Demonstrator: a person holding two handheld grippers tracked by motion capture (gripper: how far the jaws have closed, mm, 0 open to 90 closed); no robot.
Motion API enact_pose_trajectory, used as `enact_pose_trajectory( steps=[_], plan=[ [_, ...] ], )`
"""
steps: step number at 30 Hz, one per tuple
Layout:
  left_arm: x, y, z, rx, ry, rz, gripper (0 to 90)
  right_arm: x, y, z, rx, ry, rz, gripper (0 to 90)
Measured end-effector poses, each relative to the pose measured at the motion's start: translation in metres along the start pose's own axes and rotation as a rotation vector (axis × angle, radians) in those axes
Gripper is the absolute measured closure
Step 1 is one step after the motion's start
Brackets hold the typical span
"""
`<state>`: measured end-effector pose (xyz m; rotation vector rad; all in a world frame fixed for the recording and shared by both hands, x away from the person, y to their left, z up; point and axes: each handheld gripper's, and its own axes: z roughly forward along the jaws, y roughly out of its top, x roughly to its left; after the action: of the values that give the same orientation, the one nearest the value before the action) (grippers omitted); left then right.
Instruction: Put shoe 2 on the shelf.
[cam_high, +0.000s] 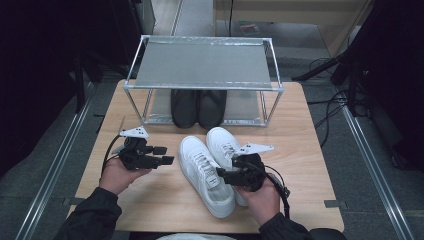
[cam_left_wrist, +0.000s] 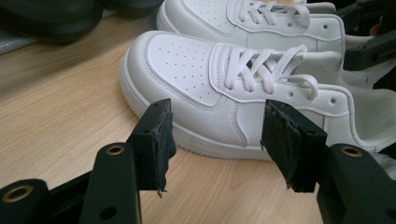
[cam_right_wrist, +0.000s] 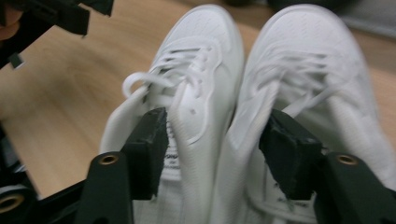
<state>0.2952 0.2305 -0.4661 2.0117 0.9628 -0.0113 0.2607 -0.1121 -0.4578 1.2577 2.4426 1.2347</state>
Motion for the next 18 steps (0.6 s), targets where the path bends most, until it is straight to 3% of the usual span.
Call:
enact_pose_trajectory(
  steps=[3,4,6,7,8,9,10,13,15,18],
  plan=[
    [0.001,0.0,0.0,-0.003,-0.001,-0.004,43.4,-0.003,0.001,-0.003,-0.027,-0.01,-0.002,41.8],
    [0.001,0.0,0.0,-0.001,0.001,-0.005,43.4,-0.005,0.002,-0.002,-0.019,0.02,0.011,39.2],
    [0.001,0.0,0.0,-0.001,0.0,-0.005,43.4,-0.004,0.001,0.002,0.001,0.023,0.014,37.8],
    [0.001,0.0,-0.001,-0.002,0.0,-0.004,43.4,-0.001,-0.003,0.011,0.062,0.065,0.024,38.9],
    [0.001,0.0,-0.001,-0.002,0.0,-0.004,43.3,-0.001,-0.003,0.011,0.062,0.065,0.024,38.9],
    [0.001,0.0,-0.001,-0.004,0.001,-0.005,43.3,0.002,-0.006,0.014,0.089,0.056,0.012,38.9],
    [0.002,0.0,0.0,-0.002,0.002,-0.003,43.3,0.011,-0.008,0.016,0.08,-0.006,-0.055,38.9],
    [0.002,0.001,0.0,-0.001,-0.006,-0.009,43.3,0.013,-0.011,0.019,0.067,-0.053,-0.083,45.4],
    [0.002,0.001,0.0,-0.005,-0.012,-0.012,43.3,0.013,-0.011,0.019,0.066,-0.06,-0.085,47.4],
    [0.002,0.001,-0.002,-0.017,-0.011,-0.017,43.4,0.017,-0.011,0.023,0.084,-0.126,-0.141,54.0]
  ],
)
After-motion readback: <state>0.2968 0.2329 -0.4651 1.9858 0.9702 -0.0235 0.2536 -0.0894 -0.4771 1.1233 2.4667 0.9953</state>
